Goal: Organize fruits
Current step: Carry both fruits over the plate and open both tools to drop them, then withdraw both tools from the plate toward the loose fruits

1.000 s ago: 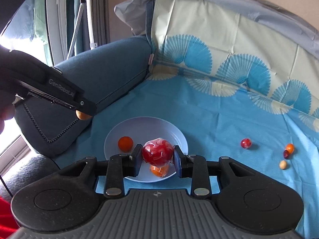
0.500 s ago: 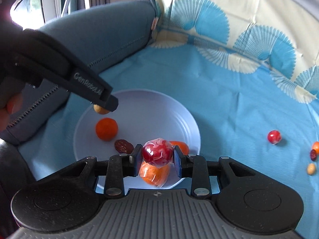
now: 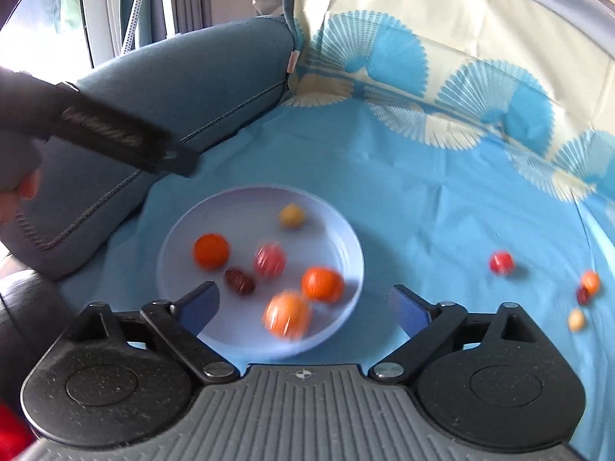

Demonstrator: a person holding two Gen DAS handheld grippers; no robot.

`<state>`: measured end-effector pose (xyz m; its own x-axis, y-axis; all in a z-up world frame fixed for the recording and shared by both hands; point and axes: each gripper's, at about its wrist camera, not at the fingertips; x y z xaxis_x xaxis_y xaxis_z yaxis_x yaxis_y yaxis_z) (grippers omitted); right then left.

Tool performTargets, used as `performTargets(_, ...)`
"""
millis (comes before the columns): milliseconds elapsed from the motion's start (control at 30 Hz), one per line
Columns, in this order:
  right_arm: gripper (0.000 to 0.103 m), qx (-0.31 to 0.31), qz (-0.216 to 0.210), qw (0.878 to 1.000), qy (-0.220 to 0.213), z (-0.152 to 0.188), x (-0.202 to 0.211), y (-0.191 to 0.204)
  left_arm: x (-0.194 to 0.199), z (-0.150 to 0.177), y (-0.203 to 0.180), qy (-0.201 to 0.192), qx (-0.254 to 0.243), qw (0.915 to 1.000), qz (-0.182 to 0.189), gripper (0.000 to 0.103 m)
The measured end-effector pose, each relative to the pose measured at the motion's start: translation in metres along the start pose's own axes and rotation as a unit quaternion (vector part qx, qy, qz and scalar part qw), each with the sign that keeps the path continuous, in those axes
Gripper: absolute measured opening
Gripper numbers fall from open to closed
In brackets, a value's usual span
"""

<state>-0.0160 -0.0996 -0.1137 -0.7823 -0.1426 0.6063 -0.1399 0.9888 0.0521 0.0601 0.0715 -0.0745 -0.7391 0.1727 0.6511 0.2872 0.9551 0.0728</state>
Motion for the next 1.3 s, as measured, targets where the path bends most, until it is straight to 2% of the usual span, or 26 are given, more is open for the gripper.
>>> performTargets(167,0.099,-0.050,-0.008,0.998,0.030,0.015,0.054,0.009,0.044,0.031,0.008,0.052,0.060,0.9968,-0.010,0.103)
performTargets(300,0.100,-0.061,-0.003,0.998,0.014,0.020,0.089,0.022,0.075,0.046,0.006,0.062,0.090,0.9938,-0.016,0.103)
performTargets(467,0.102,-0.042,0.017,0.998,-0.037,0.023,0.127,0.032,0.111,0.055,-0.002,0.039,0.083,0.9957,-0.011,0.103)
performTargets(600,0.102,-0.040,0.026,0.997,-0.058,0.028,0.151,0.034,0.137,0.056,-0.015,0.007,0.064,0.9979,-0.008,0.103)
performTargets(800,0.102,-0.043,0.037,0.994,-0.089,0.031,0.177,0.033,0.160,0.054,-0.031,-0.015,0.053,0.9985,0.003,0.103)
performTargets(933,0.102,-0.046,0.040,0.993,-0.100,0.031,0.185,0.031,0.170,0.054,-0.039,-0.028,0.038,0.9989,0.000,0.103)
performTargets(1300,0.102,-0.053,0.042,0.992,-0.109,0.033,0.191,0.031,0.175,0.052,-0.039,-0.033,0.037,0.9988,0.002,0.103)
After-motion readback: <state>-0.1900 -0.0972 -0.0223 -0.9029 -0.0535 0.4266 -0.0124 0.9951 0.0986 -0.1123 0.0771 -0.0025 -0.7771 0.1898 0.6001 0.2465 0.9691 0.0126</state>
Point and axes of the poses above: each gripper's, at about its wrist camera, not at the fingertips, and x roughly against the way its jaws point, y to its left, z to its underside, and after that the axes turned 10 degrees about -y, right-handed
